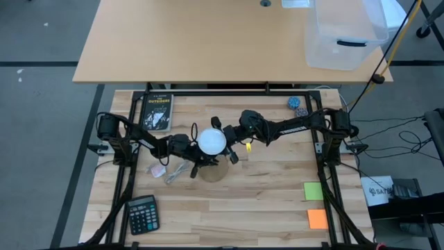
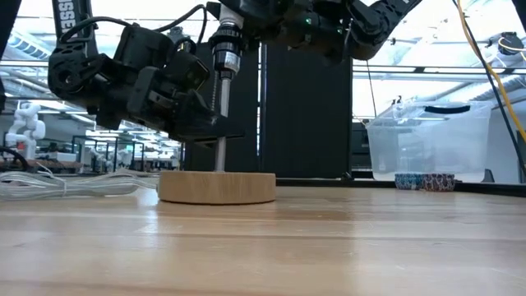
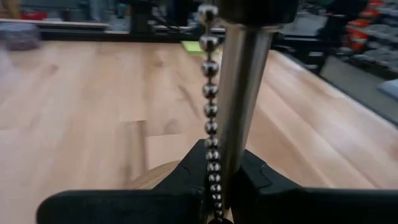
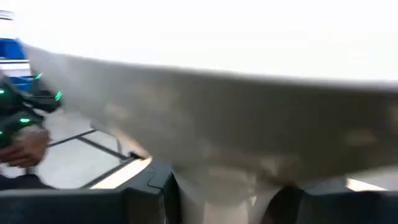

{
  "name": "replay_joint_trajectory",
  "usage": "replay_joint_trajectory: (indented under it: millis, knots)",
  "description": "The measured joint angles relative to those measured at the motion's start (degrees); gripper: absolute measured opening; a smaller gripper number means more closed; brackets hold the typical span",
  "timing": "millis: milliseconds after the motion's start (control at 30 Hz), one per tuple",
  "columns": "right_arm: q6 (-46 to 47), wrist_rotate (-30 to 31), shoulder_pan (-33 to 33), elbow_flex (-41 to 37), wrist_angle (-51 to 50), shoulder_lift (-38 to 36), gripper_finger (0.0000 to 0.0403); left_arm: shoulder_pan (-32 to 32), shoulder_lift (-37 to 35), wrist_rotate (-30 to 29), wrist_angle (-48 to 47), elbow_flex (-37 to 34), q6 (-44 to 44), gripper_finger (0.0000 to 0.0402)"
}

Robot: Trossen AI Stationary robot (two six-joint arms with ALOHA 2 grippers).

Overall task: Screw lightbulb
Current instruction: Remove the lightbulb from the lamp socket

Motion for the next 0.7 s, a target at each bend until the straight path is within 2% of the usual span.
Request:
replay_joint_trajectory:
  millis: [100, 333, 533, 700]
  knots:
    - [0.6, -2.0, 0.0, 1.7, -2.3, 0.1, 0.0153, -0.1, 0.0, 2.7, -0.1, 0.0, -0.2, 0.0032]
    - [1.2, -2.3, 0.3, 3.9, -6.1, 0.1, 0.0172, -0.2, -0.1, 1.4, -0.1, -0.1, -0.4, 0.0032]
    - [0.5, -1.2, 0.3, 4.2, -8.4, -0.2, 0.0235, -0.2, -0.1, -0.1, -0.3, -0.2, -0.4, 0.0032]
    - [-2.3, 0.1, -0.2, 4.2, -16.8, -4.1, 0.0280, -0.2, -0.1, -1.0, -0.3, -0.2, -0.3, 0.0032]
